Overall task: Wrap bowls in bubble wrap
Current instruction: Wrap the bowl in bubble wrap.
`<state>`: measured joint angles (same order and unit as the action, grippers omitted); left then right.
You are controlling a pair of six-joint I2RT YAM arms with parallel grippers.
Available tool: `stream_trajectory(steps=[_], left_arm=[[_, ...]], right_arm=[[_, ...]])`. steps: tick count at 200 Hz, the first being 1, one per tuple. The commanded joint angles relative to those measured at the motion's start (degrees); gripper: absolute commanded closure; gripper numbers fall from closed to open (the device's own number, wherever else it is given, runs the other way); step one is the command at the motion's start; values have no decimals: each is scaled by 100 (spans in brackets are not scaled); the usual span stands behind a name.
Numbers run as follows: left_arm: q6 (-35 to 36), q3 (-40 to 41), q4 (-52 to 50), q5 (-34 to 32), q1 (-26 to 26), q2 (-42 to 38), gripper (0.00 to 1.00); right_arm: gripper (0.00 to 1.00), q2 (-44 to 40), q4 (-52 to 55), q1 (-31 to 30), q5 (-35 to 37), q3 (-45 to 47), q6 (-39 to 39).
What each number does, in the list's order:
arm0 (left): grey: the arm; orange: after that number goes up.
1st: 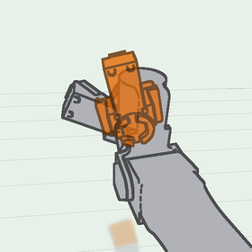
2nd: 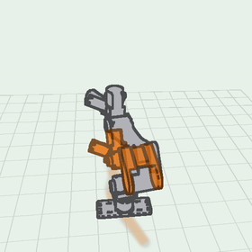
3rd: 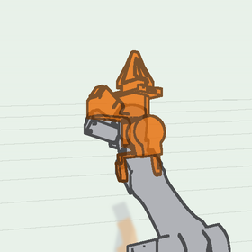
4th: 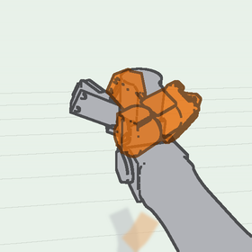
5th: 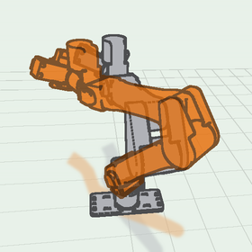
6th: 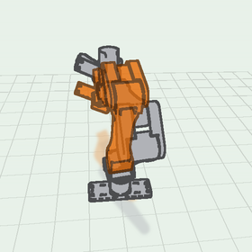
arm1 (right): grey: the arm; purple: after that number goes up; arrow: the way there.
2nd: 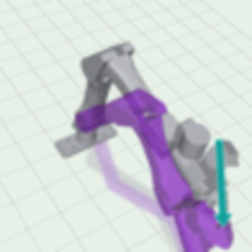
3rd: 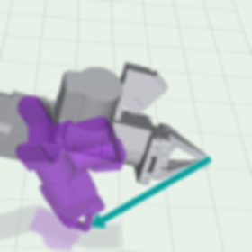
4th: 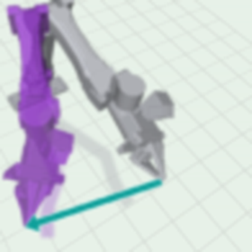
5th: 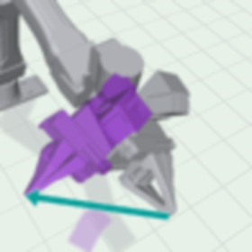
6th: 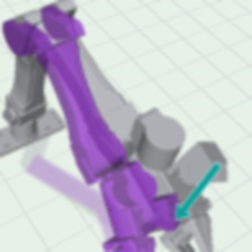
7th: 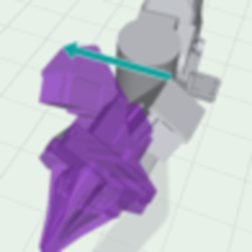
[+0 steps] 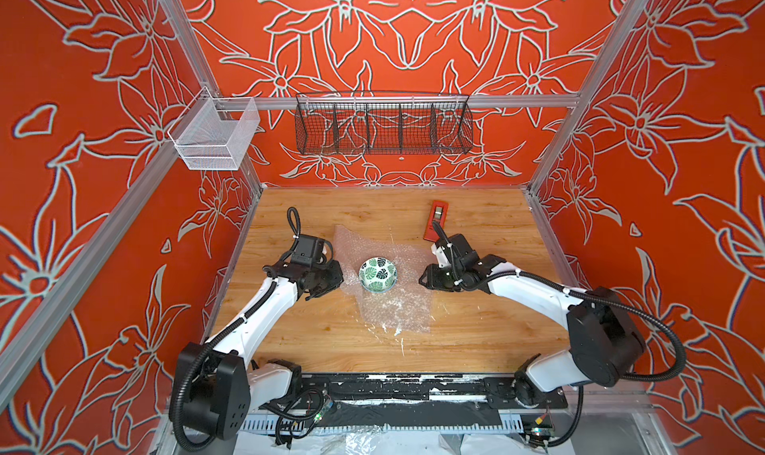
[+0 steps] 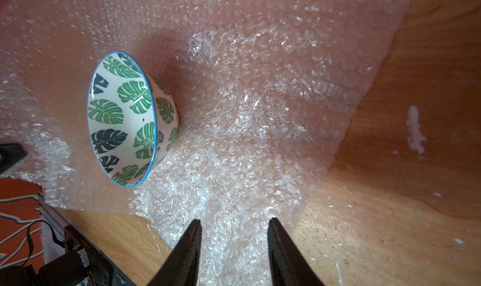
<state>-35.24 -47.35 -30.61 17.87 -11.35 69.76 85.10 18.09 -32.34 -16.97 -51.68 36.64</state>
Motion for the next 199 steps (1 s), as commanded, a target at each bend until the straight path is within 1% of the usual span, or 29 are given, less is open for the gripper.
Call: stream_trajectory(steps=[1,18,38,76,112,145,171,199], left_arm=[[-266,-254,377,541,-205,154,100],[-363,-463,546,568,-410,346,100],[-417,-721,689,568,-604,747,100],[-470,-1107,949,497,-878,1647,100],[-478,-1439,1023,434,-1105,2342,100],[-492,-1722,754,89,-1299,2791,100],[-518,-1737,887,104,-1299,3123,100],[-527,-1870,932,130,-1325,3502,100]], right_arm=[[56,-34,-90,96,64,97,38],[56,-142,-155,166,54,222,75],[56,-283,-151,249,78,337,85],[54,-595,-87,409,279,607,145],[53,-739,-182,629,252,840,177],[50,-601,-360,802,177,848,151],[49,-338,-744,949,13,802,142],[46,136,-1293,1097,-226,672,237]])
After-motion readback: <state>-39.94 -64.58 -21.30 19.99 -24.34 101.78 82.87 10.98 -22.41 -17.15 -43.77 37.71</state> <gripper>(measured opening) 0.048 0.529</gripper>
